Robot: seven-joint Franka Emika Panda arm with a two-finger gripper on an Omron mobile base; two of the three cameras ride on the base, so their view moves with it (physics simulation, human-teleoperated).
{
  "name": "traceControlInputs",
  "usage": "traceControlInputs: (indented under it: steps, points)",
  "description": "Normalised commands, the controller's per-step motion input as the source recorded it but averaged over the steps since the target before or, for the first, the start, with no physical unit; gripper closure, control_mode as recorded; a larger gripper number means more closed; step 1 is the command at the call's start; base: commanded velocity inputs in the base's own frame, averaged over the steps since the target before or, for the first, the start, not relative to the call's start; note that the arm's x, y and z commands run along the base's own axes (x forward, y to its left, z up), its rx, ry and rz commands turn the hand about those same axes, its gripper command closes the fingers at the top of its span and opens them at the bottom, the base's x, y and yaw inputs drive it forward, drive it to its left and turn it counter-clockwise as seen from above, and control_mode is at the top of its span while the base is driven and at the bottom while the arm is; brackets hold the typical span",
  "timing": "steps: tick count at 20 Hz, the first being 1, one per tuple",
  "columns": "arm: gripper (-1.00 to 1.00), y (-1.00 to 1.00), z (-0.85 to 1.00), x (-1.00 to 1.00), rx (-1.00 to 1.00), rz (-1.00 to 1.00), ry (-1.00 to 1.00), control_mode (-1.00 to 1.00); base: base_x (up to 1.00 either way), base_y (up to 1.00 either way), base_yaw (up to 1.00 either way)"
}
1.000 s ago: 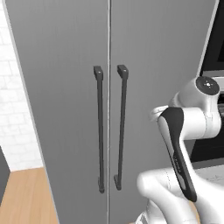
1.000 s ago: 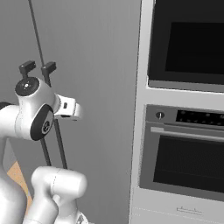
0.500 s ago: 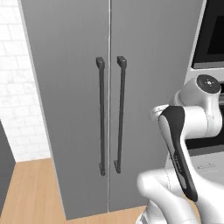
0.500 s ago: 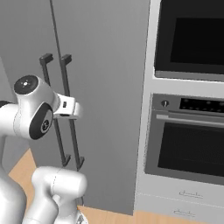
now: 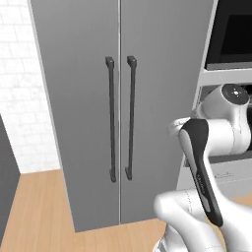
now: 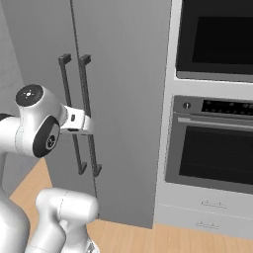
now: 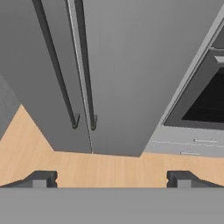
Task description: Take the strawberry from the fridge and place it on top of the pancake, located on the dining counter.
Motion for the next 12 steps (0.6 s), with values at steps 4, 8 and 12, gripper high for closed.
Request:
traceControlInputs:
  steps: [4,8,12]
  points:
    - [-1.00,0.22,0.00,0.04,0.00,0.00,-0.01,-1.00,-0.04,0.06,0.00]
    - [-1.00,0.54,0.00,0.83,-0.01,0.00,0.00,-1.00,0.00,0.00,0.00]
    - [-1.00,0.51,0.00,1.00,0.00,0.00,0.00,-1.00,0.00,0.00,0.00]
